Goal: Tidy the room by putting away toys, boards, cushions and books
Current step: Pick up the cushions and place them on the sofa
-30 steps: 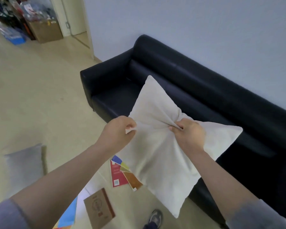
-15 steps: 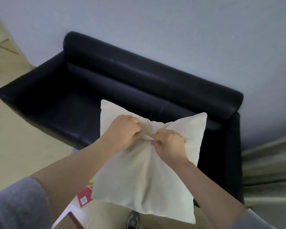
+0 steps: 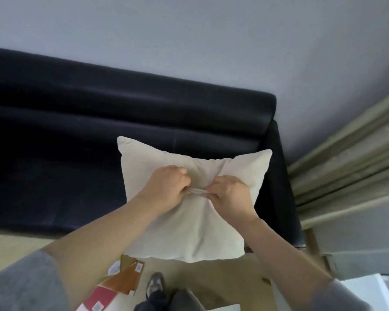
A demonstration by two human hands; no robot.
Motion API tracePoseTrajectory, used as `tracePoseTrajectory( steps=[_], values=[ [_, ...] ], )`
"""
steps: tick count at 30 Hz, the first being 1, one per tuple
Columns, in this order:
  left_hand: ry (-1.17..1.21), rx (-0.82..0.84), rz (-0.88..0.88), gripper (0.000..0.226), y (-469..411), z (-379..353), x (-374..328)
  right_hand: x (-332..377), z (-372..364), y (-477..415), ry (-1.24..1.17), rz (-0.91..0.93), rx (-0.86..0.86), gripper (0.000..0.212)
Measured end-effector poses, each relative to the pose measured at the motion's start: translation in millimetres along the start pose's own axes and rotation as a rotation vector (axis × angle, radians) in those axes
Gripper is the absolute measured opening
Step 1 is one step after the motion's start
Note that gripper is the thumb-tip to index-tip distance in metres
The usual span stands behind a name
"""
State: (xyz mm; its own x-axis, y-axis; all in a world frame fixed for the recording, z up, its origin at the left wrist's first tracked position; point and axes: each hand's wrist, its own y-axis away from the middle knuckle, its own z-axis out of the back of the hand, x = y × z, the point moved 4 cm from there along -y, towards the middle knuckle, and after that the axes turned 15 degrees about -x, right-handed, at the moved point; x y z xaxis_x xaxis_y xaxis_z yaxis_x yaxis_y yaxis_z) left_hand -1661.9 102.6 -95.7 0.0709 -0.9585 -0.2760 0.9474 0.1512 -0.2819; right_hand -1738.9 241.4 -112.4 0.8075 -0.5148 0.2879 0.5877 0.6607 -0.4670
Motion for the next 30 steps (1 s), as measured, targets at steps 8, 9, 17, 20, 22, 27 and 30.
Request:
tracePoseTrajectory(
  steps=[8, 9, 17, 20, 22, 27, 30],
  values=[
    [0.030, 0.139, -0.044, 0.023, -50.7, -45.9, -3.4, -50.3, -18.6, -7.8, 0.044, -0.073, -0.013, 0.004],
    [0.041, 0.144, -0.037, 0.022, -58.2, -51.2, -3.3, -57.9, -21.8, -10.4, 0.037, -0.094, -0.007, 0.004],
    [0.085, 0.241, 0.035, 0.017, -134.6, -115.9, 0.9, -140.8, -60.3, -46.5, -0.013, -0.207, 0.067, 0.016],
    [0.091, 0.267, 0.063, 0.016, -167.1, -142.5, 5.2, -176.2, -77.0, -63.9, -0.027, -0.215, 0.081, 0.016],
    [0.095, 0.268, 0.096, 0.015, -181.7, -158.7, 9.0, -194.9, -87.9, -73.1, -0.042, -0.209, 0.103, 0.016],
    [0.100, 0.285, 0.158, 0.017, -215.1, -199.7, 19.4, -238.8, -116.7, -97.5, -0.051, -0.241, 0.147, 0.021],
    [0.102, 0.272, 0.174, 0.019, -238.2, -219.3, 24.5, -263.1, -131.4, -114.9, -0.035, -0.242, 0.156, 0.023]
  ],
)
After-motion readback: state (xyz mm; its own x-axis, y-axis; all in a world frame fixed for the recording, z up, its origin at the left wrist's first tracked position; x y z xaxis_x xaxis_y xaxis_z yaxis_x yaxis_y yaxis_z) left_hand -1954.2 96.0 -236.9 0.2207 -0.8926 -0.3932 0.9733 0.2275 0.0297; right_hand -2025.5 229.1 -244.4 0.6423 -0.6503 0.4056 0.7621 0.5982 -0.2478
